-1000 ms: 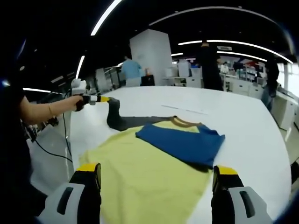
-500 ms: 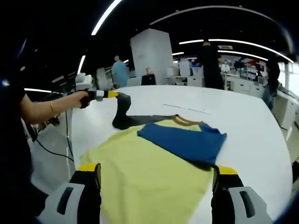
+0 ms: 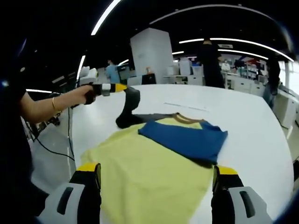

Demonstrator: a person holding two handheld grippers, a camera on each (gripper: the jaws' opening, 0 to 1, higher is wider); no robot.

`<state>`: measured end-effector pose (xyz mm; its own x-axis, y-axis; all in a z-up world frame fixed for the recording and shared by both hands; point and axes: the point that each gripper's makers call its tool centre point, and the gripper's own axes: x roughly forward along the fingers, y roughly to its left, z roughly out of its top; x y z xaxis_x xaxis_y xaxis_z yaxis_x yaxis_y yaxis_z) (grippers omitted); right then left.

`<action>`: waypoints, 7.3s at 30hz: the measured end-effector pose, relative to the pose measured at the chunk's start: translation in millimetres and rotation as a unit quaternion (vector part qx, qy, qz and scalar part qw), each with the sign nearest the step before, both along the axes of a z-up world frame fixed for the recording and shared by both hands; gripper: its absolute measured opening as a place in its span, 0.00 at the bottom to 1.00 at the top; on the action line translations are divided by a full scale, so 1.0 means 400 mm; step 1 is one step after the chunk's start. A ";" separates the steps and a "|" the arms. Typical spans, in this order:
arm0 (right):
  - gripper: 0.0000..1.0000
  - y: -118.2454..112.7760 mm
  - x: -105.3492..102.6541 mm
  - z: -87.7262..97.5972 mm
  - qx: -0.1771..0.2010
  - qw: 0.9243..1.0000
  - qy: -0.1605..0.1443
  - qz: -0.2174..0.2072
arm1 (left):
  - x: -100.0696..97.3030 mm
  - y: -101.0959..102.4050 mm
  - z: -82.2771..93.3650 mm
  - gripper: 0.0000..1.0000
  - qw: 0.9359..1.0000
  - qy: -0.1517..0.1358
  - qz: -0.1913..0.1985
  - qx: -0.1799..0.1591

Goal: Fold the garment on the visible template until the final outline fits inside the template.

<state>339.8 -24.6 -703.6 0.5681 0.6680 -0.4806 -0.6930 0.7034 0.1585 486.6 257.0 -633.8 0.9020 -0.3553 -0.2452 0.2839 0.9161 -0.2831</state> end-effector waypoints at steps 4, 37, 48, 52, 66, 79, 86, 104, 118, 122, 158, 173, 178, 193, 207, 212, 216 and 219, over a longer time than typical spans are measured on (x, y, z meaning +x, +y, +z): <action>0.99 -0.007 0.001 -0.003 -0.002 1.000 0.002 -0.004 | 0.013 -0.034 0.013 0.00 1.000 -0.004 -0.010 -0.005; 0.99 -0.043 -0.010 -0.033 -0.010 1.000 0.018 -0.023 | 0.065 -0.423 0.020 0.00 0.988 -0.018 -0.139 -0.067; 0.99 -0.049 -0.013 -0.042 -0.011 0.999 0.023 -0.027 | 0.062 -0.518 -0.011 0.00 0.982 -0.010 -0.175 -0.067; 0.99 -0.052 -0.014 -0.045 -0.011 0.999 0.025 -0.029 | 0.051 -0.563 -0.024 0.00 0.979 -0.008 -0.196 -0.062; 0.99 -0.053 -0.014 -0.055 -0.008 0.999 0.029 -0.032 | 0.031 -0.676 -0.137 0.00 0.972 0.039 -0.231 -0.031; 0.99 -0.059 -0.018 -0.068 -0.004 0.999 0.035 -0.035 | 0.017 -0.731 -0.248 0.00 0.964 0.085 -0.251 -0.003; 0.99 -0.041 -0.017 -0.069 0.001 0.999 0.035 -0.027 | -0.006 -0.746 -0.276 0.03 0.955 0.097 -0.279 -0.002; 0.99 -0.021 -0.039 -0.072 -0.020 0.999 0.042 0.020 | -0.062 -0.695 -0.199 0.85 0.945 0.014 -0.323 0.052; 0.99 0.005 -0.070 -0.052 -0.035 0.995 0.043 0.079 | -0.152 -0.559 -0.164 0.99 0.942 0.001 -0.331 0.059; 0.99 0.008 -0.086 -0.048 -0.045 0.994 0.041 0.096 | -0.192 -0.506 -0.172 0.99 0.940 0.004 -0.333 0.071; 0.73 -0.041 -0.242 -0.157 -0.140 0.973 0.065 0.174 | -0.558 -0.210 -0.288 0.78 0.926 0.077 -0.343 0.138; 0.50 -0.085 -0.271 -0.223 -0.183 0.966 0.067 0.171 | -0.643 -0.159 -0.373 0.43 0.900 0.125 -0.362 0.207; 0.46 -0.102 -0.272 -0.239 -0.210 0.960 0.056 0.177 | -0.673 -0.145 -0.399 0.35 0.885 0.147 -0.373 0.237; 0.36 -0.107 -0.276 -0.252 -0.221 0.955 0.053 0.190 | -0.659 -0.123 -0.418 0.26 0.870 0.131 -0.371 0.298; 0.17 -0.104 -0.263 -0.252 -0.224 0.953 0.045 0.199 | -0.646 -0.120 -0.421 0.21 0.863 0.155 -0.372 0.304; 0.08 -0.105 -0.253 -0.252 -0.225 0.954 0.039 0.195 | -0.626 -0.106 -0.420 0.09 0.877 0.153 -0.350 0.292; 0.04 -0.105 -0.243 -0.251 -0.224 0.956 0.041 0.187 | -0.611 -0.102 -0.420 0.04 0.882 0.165 -0.336 0.285; 0.03 -0.104 -0.243 -0.250 -0.222 0.956 0.044 0.185 | -0.610 -0.102 -0.421 0.03 0.881 0.168 -0.335 0.289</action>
<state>242.7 -66.2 -803.5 0.2763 0.5341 -0.7990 -0.9049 0.4245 -0.0292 242.4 216.3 -802.0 0.3799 -0.5087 -0.7726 0.8049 0.5934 0.0051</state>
